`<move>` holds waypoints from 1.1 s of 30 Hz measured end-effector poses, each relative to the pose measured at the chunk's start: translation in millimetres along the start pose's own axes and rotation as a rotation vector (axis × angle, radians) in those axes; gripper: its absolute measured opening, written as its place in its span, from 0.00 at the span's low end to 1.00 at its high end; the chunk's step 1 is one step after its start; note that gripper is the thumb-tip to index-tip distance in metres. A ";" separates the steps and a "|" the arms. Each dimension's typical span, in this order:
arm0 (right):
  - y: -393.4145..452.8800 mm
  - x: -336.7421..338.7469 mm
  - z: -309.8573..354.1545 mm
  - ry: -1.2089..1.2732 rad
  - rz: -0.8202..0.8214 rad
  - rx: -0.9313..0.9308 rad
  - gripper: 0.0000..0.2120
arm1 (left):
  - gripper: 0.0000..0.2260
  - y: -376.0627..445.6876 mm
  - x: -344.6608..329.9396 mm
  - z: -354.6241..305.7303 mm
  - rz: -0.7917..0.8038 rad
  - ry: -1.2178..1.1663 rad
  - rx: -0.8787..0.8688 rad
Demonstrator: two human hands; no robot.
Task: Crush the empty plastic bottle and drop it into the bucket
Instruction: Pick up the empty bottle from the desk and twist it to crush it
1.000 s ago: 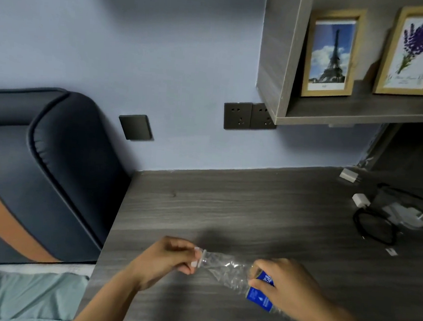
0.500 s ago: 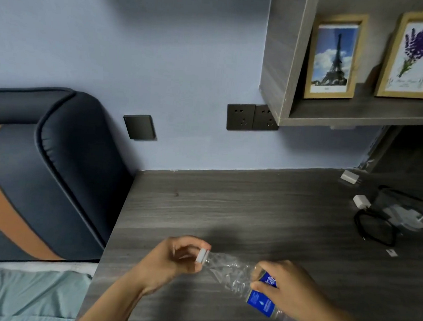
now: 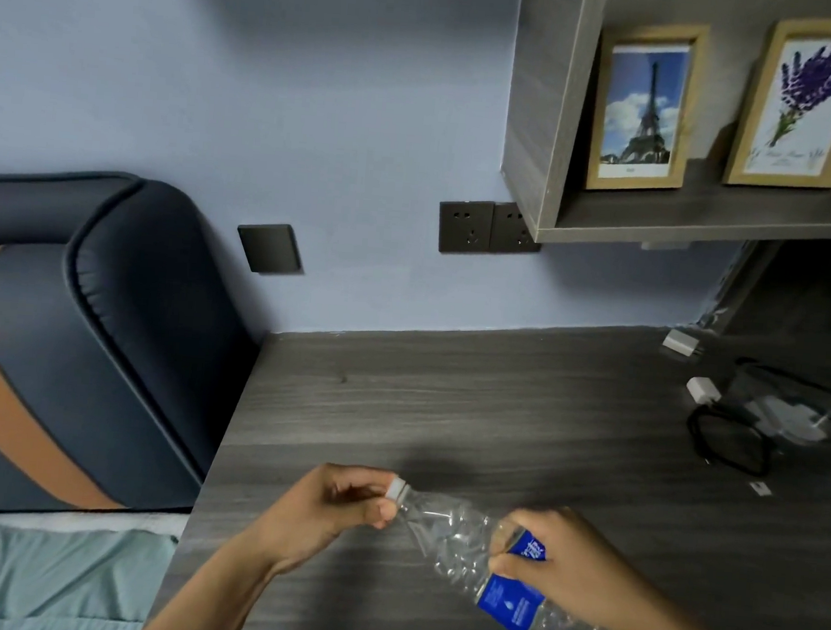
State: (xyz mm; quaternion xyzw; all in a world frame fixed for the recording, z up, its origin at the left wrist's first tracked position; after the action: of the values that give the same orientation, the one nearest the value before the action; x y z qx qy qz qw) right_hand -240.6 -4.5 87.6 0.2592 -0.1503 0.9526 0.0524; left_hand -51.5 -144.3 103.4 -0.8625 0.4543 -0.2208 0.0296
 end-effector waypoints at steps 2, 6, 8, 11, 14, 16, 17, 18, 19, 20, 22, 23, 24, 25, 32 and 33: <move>-1.7 1.9 -0.3 0.081 0.038 0.002 0.08 | 0.12 -2.0 2.5 -0.8 -0.011 0.040 -0.030; -6.1 1.8 -1.1 0.174 0.073 -0.009 0.08 | 0.16 -4.0 1.1 -2.4 -0.027 0.019 -0.020; -5.4 -1.5 -2.7 0.107 0.018 0.000 0.08 | 0.13 -3.0 -0.7 -2.2 -0.040 -0.002 0.028; -2.6 -7.5 -3.2 -0.079 -0.049 0.028 0.03 | 0.09 -1.5 -4.7 -4.4 -0.031 0.065 0.053; -3.8 -7.8 -4.0 -0.104 -0.049 0.045 0.04 | 0.07 -1.8 -6.3 -7.3 -0.039 0.052 0.034; -5.1 -5.5 -4.2 0.008 -0.013 0.031 0.05 | 0.05 -3.4 -6.4 -10.1 -0.024 0.055 -0.017; -5.6 -4.4 -4.7 0.058 0.009 0.025 0.07 | 0.05 -3.9 -6.6 -9.8 -0.019 0.052 -0.039; -5.7 -3.2 -5.5 0.095 0.031 0.021 0.08 | 0.06 -3.9 -6.9 -8.6 -0.024 0.048 -0.055; -5.7 -1.9 -6.1 0.124 0.056 0.014 0.09 | 0.07 -3.7 -7.2 -7.1 -0.031 0.049 -0.071; -5.2 -1.3 -7.6 0.145 0.079 0.008 0.09 | 0.08 -3.7 -7.9 -6.1 -0.037 0.052 -0.089; -4.6 -0.9 -10.7 0.167 0.117 0.005 0.08 | 0.07 -3.3 -10.7 -4.7 -0.040 0.060 -0.111; -4.4 -1.2 -12.1 0.181 0.124 0.004 0.08 | 0.07 -2.6 -12.0 -3.3 -0.044 0.055 -0.113; -3.8 -2.0 -14.2 0.202 0.121 -0.003 0.09 | 0.08 -1.4 -13.0 -1.5 -0.062 0.042 -0.105; -2.9 -3.4 -16.3 0.227 0.113 -0.013 0.09 | 0.08 0.0 -13.5 0.0 -0.093 0.028 -0.090; -7.3 -10.7 -35.8 0.314 0.168 -0.128 0.20 | 0.08 3.9 -27.0 6.0 -0.209 -0.110 0.027; -10.1 -11.3 -39.7 0.309 0.194 -0.132 0.19 | 0.07 2.9 -27.5 7.6 -0.219 -0.131 0.035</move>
State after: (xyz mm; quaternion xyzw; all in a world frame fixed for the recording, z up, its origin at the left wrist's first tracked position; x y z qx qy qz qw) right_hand -248.1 17.3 51.8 0.0903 -0.2267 0.9698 -0.0004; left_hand -64.0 -125.2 86.1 -0.9189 0.3505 -0.1741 0.0499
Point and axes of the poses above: each hand's wrist, its own y-axis towards the middle knuckle, its own x-axis out of the back of the hand, z = x × y, the point moved 3 cm from there along y, towards the middle knuckle, and after that the axes turned 12 degrees about y, right-handed, at the moved point
